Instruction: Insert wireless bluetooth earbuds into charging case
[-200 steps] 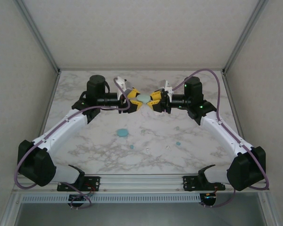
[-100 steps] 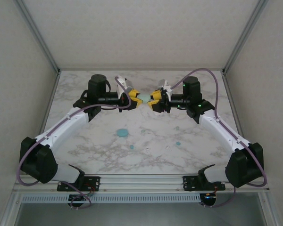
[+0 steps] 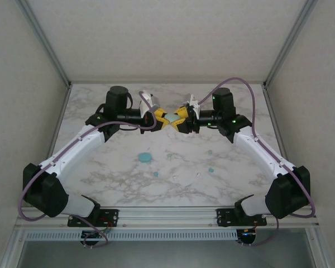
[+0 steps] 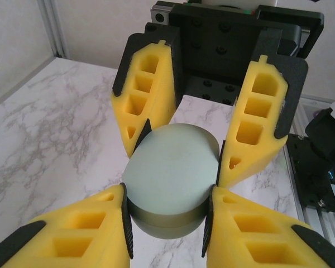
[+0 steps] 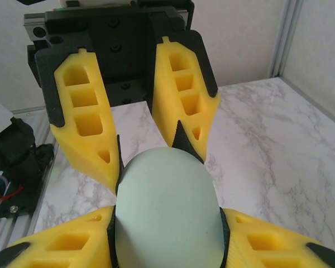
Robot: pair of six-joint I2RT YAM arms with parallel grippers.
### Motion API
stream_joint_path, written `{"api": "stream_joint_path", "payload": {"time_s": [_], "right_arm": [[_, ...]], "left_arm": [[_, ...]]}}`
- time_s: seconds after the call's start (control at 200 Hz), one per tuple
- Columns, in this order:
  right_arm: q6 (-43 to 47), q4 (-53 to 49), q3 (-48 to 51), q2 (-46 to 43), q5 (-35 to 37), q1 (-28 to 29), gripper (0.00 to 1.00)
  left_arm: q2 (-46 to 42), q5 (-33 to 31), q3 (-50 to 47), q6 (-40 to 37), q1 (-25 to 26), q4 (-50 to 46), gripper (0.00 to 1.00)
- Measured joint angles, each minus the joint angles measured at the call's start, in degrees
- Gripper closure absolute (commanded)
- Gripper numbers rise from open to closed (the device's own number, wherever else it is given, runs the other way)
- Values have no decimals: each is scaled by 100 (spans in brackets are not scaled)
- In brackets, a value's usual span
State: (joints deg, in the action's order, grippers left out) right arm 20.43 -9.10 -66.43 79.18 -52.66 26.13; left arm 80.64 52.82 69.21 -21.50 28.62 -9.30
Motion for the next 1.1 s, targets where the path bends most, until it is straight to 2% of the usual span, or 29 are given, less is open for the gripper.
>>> {"api": "stream_joint_path", "payload": {"time_s": [0.12, 0.24, 0.315, 0.365, 0.435, 0.636, 1.101], "right_arm": [[66, -114, 0, 0, 17, 0, 73], [144, -203, 0, 0, 37, 0, 73], [144, -205, 0, 0, 31, 9, 74], [142, -205, 0, 0, 20, 17, 74], [136, -184, 0, 0, 7, 17, 74], [81, -13, 0, 0, -136, 15, 75], [-162, 330, 17, -61, -417, 15, 74]], "left_arm": [[0, 0, 0, -17, 0, -68, 73], [0, -9, 0, -94, 0, -140, 48], [0, 2, 2, -153, 15, -181, 42], [0, 2, 2, -232, 17, -240, 32], [0, 13, 2, -326, 15, -321, 29], [0, 216, 2, -382, 15, -382, 29], [0, 387, 2, -92, 11, -107, 53]]}}
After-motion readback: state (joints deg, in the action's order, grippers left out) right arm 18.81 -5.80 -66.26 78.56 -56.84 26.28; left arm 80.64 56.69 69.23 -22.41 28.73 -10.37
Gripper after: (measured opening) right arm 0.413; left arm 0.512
